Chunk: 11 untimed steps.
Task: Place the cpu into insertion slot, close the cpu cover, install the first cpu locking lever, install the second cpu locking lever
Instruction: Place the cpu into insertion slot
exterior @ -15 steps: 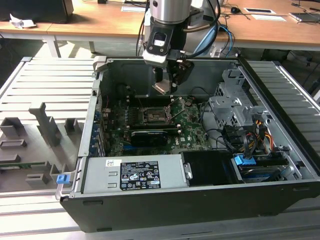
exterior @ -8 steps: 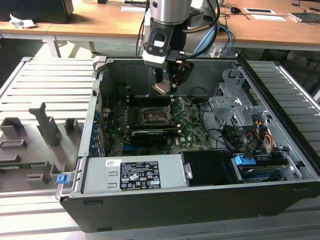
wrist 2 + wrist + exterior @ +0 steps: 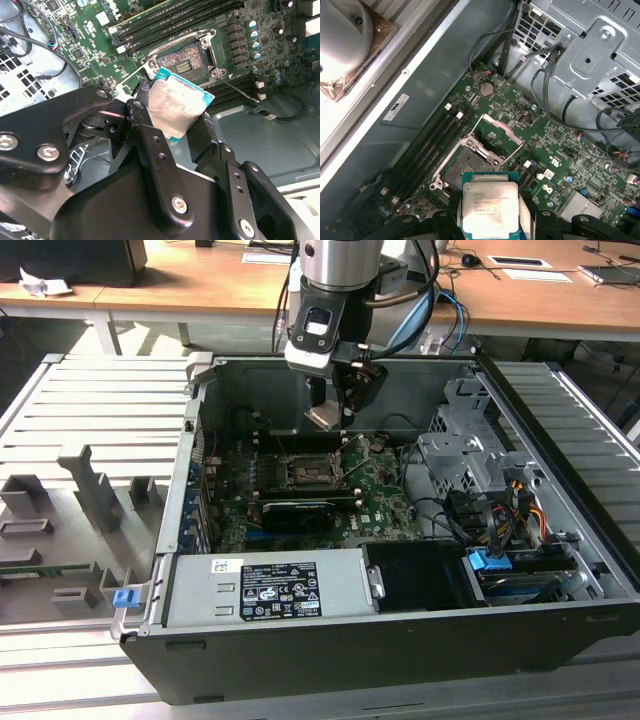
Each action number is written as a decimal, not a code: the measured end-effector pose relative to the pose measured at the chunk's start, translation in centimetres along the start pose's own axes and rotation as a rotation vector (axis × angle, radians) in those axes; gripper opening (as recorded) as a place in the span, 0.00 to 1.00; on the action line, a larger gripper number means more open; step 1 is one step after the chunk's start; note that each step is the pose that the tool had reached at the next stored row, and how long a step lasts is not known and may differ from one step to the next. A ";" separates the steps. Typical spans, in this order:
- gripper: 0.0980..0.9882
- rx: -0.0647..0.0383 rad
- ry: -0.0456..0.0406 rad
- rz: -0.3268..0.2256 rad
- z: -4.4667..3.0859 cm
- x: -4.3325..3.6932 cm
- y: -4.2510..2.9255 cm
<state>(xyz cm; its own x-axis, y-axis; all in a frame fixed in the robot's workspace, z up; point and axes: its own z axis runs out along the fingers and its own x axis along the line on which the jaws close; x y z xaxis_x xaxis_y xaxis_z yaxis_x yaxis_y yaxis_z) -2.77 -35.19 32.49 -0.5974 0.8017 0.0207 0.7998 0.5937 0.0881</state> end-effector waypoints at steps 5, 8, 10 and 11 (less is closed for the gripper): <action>0.50 0.000 -0.0005 0.006 0.08 0.00 -0.01; 0.50 0.000 -0.0007 0.007 0.09 0.00 -0.01; 0.50 0.000 -0.0006 0.007 0.11 0.00 -0.01; 0.50 0.000 -0.0006 0.007 0.12 0.00 -0.01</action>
<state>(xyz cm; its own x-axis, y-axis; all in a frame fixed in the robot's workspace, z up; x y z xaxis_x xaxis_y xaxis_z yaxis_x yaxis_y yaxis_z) -2.77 -35.19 32.37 -0.5916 0.8059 0.0207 0.8041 0.5880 0.0881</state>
